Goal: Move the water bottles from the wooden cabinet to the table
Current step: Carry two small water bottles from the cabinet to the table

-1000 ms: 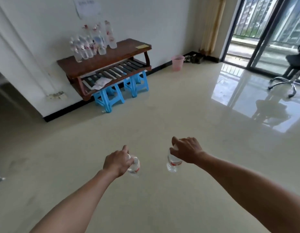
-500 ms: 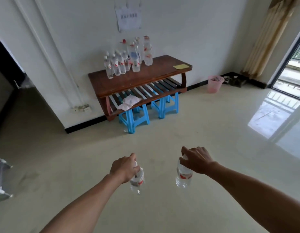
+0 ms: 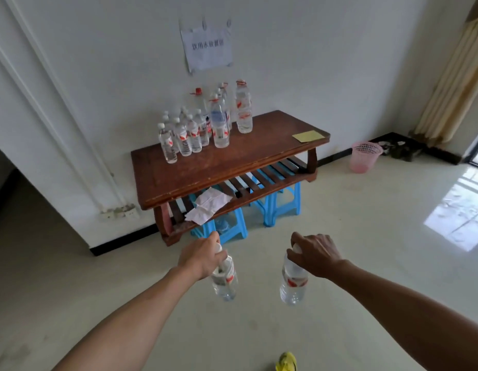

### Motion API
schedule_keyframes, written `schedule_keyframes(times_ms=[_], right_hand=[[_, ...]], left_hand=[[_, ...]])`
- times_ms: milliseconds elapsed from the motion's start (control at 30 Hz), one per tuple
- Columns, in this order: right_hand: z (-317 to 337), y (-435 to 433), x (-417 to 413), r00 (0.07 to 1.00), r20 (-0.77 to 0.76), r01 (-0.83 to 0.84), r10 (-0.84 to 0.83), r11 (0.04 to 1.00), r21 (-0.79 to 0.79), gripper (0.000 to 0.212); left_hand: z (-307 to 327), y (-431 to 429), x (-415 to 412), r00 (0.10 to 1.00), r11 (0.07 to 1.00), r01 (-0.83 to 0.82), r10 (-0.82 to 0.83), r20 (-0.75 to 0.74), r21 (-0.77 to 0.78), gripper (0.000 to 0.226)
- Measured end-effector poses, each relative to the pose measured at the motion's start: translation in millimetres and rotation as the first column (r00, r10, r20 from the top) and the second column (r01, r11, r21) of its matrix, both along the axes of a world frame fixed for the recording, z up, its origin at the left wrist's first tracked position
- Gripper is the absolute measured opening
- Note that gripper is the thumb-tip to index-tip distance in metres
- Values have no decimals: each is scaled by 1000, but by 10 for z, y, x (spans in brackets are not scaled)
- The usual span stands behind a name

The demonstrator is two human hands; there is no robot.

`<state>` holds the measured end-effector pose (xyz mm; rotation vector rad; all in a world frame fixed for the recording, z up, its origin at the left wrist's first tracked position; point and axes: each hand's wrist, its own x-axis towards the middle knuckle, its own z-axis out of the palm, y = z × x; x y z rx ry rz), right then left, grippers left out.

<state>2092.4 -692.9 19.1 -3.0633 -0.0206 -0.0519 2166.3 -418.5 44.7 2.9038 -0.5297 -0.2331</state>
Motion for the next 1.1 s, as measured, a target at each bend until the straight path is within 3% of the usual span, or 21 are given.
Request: schedule_keyframes(times_ms=[233,400,767,1100], right_hand=[[191,-624,1976,1000,-6,1,0,999,45,32],[357,-942,3091,994,95,38,-45,996,78,35],[576,-1532,5550,982,157,113,-109,993,-19,35],[711,-2153,7234,955,208,199,-210,977,73,36]], left_hand=[[161,-641,1736,999,999,-31,30,23,40,31],[326,-923,2738,993,997,-60,65,102,-54,29],[352,-1677,5440,978,987,112,-90,186,-113,33],[467,-2367,7252,957,973,189,-152,247,-133,32]])
